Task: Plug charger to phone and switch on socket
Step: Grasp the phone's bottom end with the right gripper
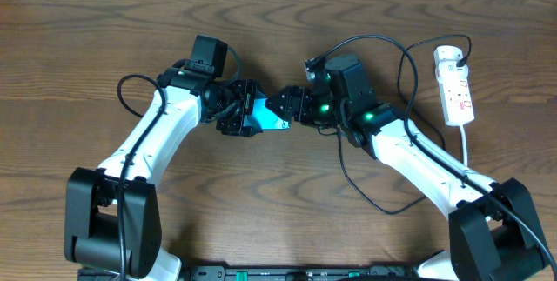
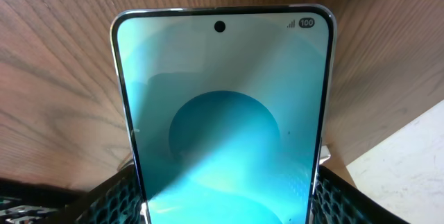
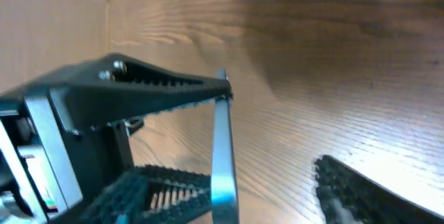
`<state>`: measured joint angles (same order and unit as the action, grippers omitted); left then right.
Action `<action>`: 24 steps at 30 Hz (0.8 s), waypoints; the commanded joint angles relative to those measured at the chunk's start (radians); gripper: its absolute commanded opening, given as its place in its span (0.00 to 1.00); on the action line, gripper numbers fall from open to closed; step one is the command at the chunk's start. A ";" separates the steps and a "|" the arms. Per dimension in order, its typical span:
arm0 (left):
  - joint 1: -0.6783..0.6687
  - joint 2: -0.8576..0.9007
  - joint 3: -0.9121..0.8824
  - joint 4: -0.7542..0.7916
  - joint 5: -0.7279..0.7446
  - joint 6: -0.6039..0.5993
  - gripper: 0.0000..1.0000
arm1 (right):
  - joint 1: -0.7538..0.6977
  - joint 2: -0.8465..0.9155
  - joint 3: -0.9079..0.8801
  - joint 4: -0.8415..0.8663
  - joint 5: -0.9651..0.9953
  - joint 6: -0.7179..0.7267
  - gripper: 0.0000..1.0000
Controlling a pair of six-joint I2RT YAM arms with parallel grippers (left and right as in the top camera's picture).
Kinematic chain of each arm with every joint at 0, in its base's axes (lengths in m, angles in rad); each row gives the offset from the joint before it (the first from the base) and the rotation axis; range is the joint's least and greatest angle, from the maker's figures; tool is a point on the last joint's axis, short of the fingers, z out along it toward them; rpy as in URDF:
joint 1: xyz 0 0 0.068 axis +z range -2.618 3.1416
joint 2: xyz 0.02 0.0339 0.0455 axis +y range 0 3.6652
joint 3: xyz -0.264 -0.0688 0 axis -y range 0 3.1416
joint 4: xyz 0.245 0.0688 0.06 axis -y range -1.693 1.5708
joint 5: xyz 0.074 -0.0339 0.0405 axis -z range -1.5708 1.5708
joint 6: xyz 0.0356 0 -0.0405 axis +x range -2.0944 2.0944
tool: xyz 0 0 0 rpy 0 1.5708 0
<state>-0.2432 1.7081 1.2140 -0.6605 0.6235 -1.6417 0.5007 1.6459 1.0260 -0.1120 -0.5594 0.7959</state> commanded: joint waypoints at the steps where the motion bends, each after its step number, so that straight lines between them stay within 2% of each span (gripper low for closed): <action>1: 0.000 -0.023 -0.006 0.000 0.019 0.018 0.07 | 0.006 -0.002 0.012 -0.005 0.000 -0.004 0.70; 14: -0.001 -0.023 -0.006 -0.034 -0.014 0.074 0.07 | 0.042 -0.002 0.012 -0.004 0.018 -0.004 0.57; 24: -0.011 -0.023 -0.006 -0.045 -0.073 0.077 0.07 | 0.044 -0.002 0.012 -0.005 0.019 -0.004 0.54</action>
<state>-0.2451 1.7081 1.2140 -0.7002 0.5842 -1.5841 0.5400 1.6459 1.0260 -0.1154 -0.5484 0.7967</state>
